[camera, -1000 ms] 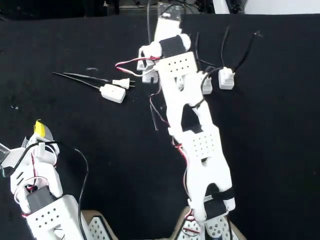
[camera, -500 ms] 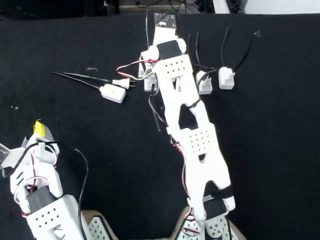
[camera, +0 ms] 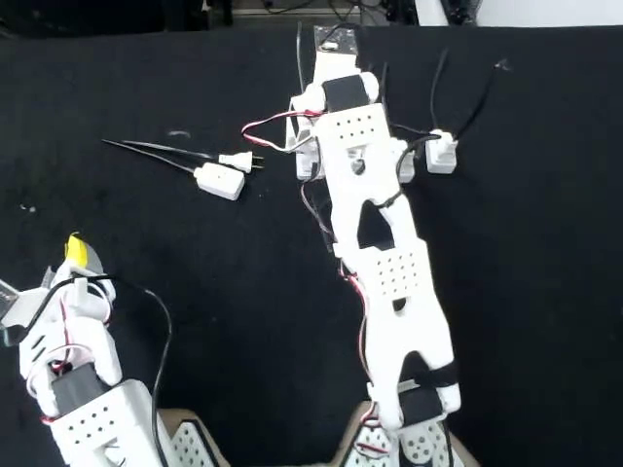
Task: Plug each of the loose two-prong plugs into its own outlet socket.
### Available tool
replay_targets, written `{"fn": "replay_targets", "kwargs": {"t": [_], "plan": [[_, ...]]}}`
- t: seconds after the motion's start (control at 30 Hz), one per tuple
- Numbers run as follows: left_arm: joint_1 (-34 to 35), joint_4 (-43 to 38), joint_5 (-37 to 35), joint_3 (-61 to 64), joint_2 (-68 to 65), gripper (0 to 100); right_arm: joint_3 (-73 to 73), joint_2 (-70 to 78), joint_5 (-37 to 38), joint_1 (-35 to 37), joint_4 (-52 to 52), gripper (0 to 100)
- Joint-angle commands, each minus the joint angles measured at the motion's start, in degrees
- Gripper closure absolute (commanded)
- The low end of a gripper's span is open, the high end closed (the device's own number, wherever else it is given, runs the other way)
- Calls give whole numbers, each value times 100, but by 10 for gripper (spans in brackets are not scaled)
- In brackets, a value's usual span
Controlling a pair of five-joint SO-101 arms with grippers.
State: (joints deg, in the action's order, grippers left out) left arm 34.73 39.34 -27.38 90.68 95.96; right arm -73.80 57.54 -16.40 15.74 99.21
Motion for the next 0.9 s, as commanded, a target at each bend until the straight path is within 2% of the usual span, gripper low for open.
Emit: {"fn": "replay_targets", "kwargs": {"t": [0.0, 0.23, 0.87], "plan": [[-4, -88, -70, -303, 62, 812, -312, 75, 220, -114, 123, 987], [-4, -88, -70, -303, 62, 812, -365, 444, 378, -123, 88, 987], [-4, -79, -70, -303, 62, 812, -365, 462, -26, -105, -141, 987]]}}
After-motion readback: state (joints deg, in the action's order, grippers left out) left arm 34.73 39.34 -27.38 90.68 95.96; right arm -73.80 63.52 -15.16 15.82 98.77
